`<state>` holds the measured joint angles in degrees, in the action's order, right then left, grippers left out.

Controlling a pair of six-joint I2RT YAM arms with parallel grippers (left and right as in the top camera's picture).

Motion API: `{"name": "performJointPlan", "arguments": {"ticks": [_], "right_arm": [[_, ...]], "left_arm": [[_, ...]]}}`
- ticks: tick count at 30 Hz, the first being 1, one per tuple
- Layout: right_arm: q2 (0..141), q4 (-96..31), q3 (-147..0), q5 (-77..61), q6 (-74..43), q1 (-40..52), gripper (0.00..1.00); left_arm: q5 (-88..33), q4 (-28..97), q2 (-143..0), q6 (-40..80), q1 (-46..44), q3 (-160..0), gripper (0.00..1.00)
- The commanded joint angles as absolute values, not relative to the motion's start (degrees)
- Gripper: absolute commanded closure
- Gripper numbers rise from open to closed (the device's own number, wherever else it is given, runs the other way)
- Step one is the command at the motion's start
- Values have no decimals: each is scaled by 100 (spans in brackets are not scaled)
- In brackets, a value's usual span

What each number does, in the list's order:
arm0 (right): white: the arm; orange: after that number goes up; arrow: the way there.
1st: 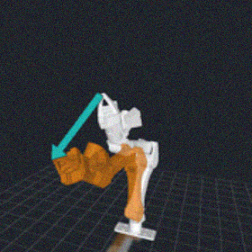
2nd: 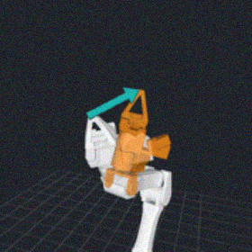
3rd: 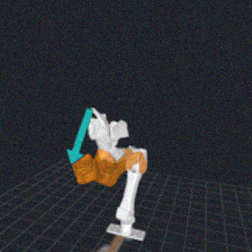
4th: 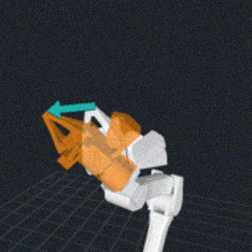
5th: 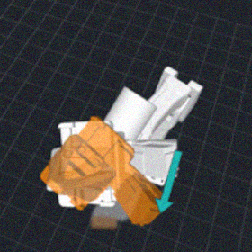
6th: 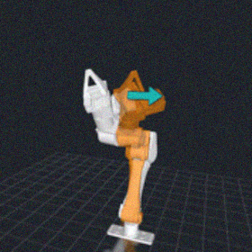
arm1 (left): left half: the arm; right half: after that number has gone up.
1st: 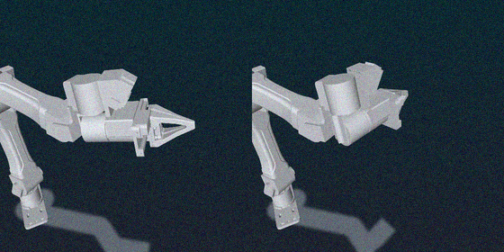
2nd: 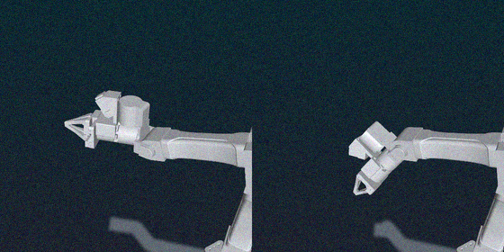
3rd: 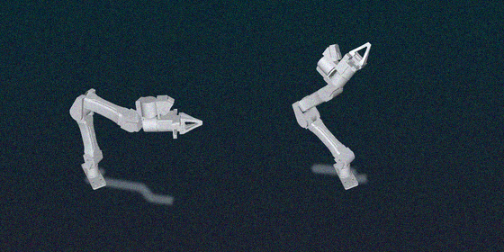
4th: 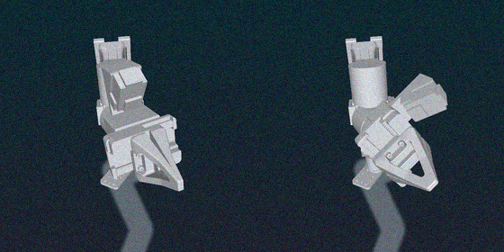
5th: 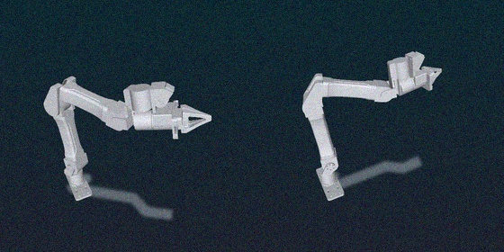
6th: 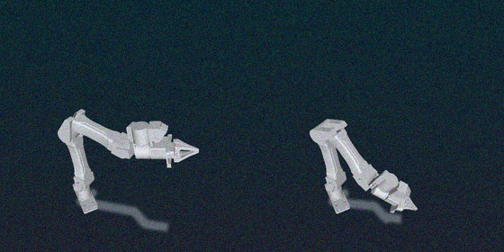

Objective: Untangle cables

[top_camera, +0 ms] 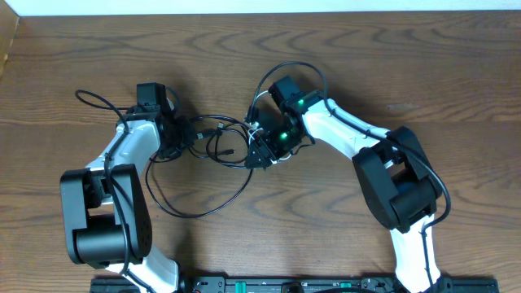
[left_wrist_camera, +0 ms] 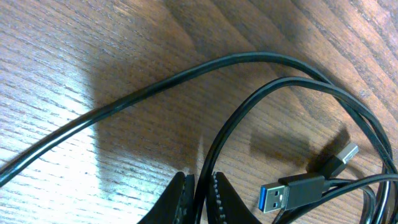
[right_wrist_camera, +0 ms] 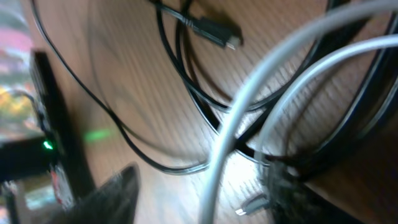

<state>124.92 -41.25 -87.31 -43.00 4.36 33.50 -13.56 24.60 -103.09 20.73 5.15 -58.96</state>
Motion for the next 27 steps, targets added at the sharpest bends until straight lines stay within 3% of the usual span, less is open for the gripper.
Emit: {"name": "performJointPlan", "arguments": {"ticks": [1, 8, 17, 27], "right_arm": [[12505, -4123, -8764, -4239, 416, 3356, 97], [11885, -4110, -9183, -6071, 742, 3083, 99], [10639, -3806, -9253, -6016, 1697, 3111, 99], [10276, -3730, -9253, -5411, 1723, 3144, 99]], "left_arm": [[-1299, 2484, -10374, 2018, 539, -5933, 87], [-1299, 2499, -10374, 2021, 539, -5933, 87], [-1297, 2499, -10374, 2018, 539, -5933, 87], [-1299, 2502, -10374, 2018, 539, -5931, 87]]}}
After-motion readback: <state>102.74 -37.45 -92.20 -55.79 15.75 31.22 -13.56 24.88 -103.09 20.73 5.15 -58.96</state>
